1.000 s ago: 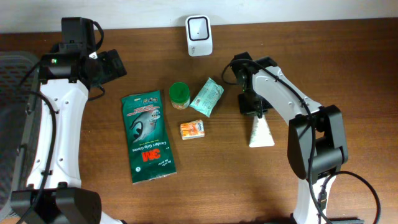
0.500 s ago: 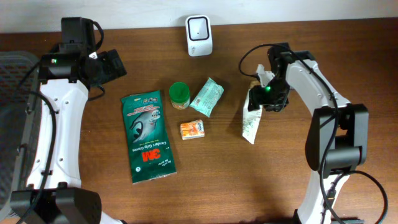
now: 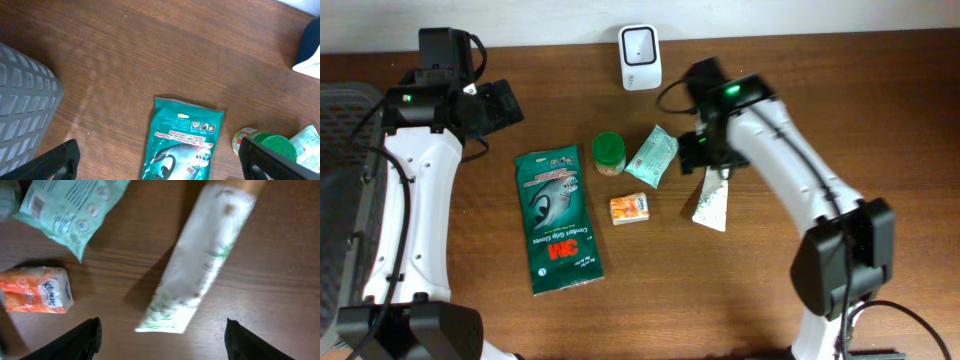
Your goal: Scan the item barcode
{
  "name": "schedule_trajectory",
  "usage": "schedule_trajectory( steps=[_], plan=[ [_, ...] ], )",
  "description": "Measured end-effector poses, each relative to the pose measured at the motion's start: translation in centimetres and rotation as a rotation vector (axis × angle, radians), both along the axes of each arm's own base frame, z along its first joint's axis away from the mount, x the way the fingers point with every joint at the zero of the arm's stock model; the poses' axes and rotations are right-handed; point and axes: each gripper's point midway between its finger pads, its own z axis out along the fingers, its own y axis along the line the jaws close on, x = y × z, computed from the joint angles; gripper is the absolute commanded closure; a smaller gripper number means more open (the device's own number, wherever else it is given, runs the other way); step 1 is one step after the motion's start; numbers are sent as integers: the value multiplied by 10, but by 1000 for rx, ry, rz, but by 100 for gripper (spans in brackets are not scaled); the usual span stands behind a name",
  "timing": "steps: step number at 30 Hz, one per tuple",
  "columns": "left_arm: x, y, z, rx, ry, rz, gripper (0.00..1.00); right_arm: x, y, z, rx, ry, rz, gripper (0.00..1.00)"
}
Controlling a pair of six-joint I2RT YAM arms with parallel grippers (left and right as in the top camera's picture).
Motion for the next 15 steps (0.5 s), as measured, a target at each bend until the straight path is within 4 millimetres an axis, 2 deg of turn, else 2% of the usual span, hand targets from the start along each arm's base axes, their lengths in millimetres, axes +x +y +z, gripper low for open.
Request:
schedule_trajectory(
  steps=[2,5,6,11,15],
  plan=[
    [0,0,0,0,0,0,1,-6,15,-5,-69,-23,-12,24],
    [0,0,0,1,0,0,1,-8,21,-18,-136,-32,-53,24],
    [0,0,0,0,0,0,1,-8,21,-19,-139,-34,-71,24],
    [0,0,0,1,0,0,1,-8,12,-51,-261,-3,-106,20],
    [0,0,0,0,0,0,1,-11,5,-65,-337,11,-127,14]
  ],
)
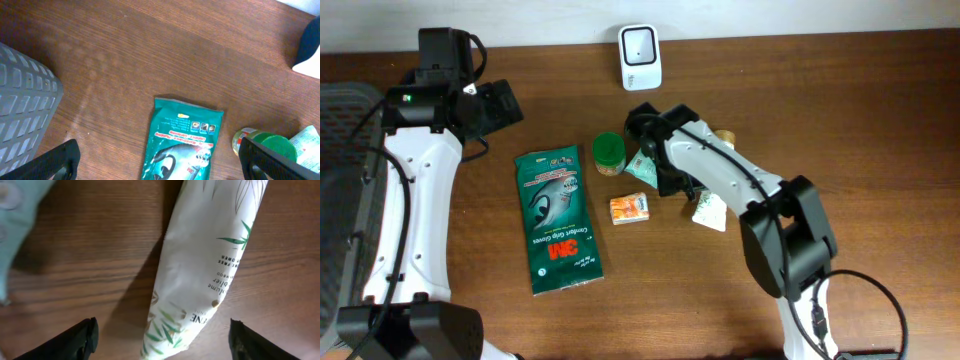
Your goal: Scan the item barcode
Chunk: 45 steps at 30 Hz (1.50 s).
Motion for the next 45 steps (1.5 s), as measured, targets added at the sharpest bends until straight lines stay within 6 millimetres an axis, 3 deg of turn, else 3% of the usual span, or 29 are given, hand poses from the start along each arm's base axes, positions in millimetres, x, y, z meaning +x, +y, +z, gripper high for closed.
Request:
schedule_trajectory(
  steps=[4,12,23,25,26,28,33,45],
  plan=[
    [0,0,0,0,0,0,1,1,-4,-6,-33,-4,-20,10],
    [0,0,0,0,0,0,1,-8,-16,-8,-89,5,-87,8],
    [0,0,0,0,0,1,1,-21,-35,-27,-127,49,-128,10],
    [0,0,0,0,0,0,1,-21,-45,-29,-132,60,-152,18],
    [0,0,0,0,0,0,0,-21,-52,-30,-135,64,-170,33],
    [0,0,0,0,0,1,1,-21,-62,-33,-136,72,-198,47],
    [0,0,0,0,0,1,1,-19,-72,-36,-142,66,-226,96],
    [0,0,0,0,0,0,1,-18,-72,-34,-148,96,-153,96]
  ],
)
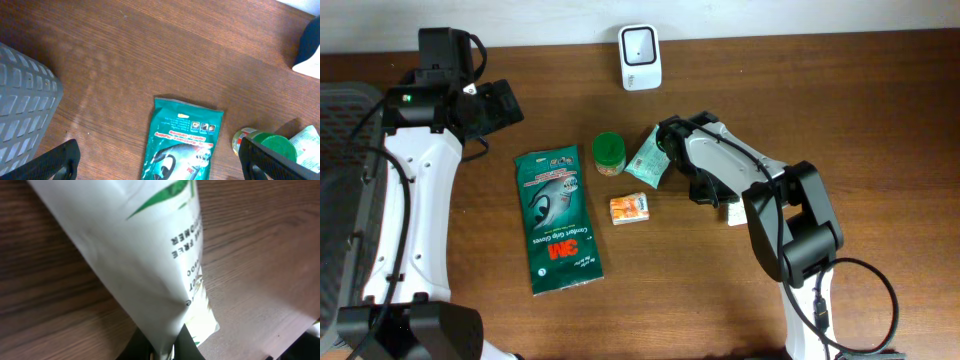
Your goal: Scan the item barcode
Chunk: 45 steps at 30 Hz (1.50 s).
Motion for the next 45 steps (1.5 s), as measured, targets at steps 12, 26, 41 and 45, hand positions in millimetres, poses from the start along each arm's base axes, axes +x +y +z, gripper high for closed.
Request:
schedule_trajectory(
  steps=[12,26,41,45],
  plan=[
    [0,0,0,0,0,0,1,14,48,75,678,-13,173,96],
    [0,0,0,0,0,0,1,-9,11,27,1121,17,27,95],
    [0,0,0,0,0,0,1,-3,-47,13,986,-38,-38,34],
    [0,0,0,0,0,0,1,16,-49,29,986,-89,61,26]
  ],
)
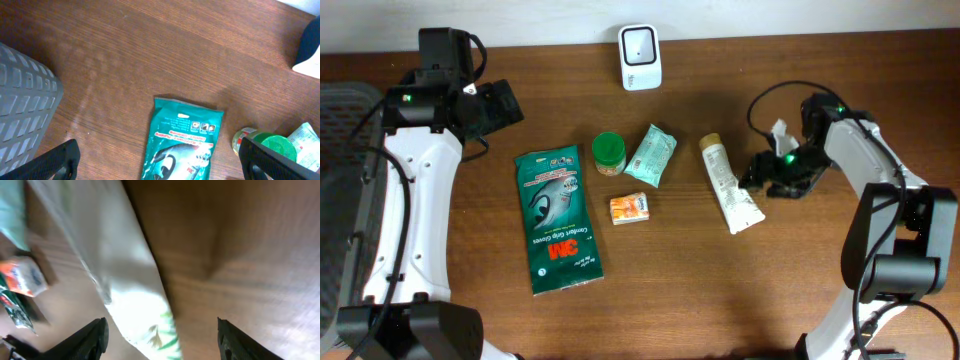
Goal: Scan the item barcode
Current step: 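Carry the tube upright to the white barcode scanner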
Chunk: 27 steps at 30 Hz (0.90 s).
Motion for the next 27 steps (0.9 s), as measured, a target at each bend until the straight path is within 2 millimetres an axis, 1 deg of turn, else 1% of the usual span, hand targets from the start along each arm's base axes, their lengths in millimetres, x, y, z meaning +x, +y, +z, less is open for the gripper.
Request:
schedule_trajectory(
  steps=[3,6,8,11,13,20,22,27],
  plan=[
    [0,0,0,0,0,0,1,18,-1,8,-3,-88,35,25],
    [0,0,0,0,0,0,1,23,2,10,13,-134,86,25],
    [0,0,0,0,0,0,1,23,7,8,38,-148,121,25],
    [0,0,0,0,0,0,1,18,11,-2,68,-140,159,25],
    [0,0,0,0,0,0,1,14,13,-9,82,-125,176,24],
    [0,0,0,0,0,0,1,9,17,-25,114,-106,223,25],
    [0,0,0,0,0,0,1,9,20,-26,138,-111,235,28],
    [0,0,0,0,0,0,0,8,30,-29,210,-117,246,40]
  ],
)
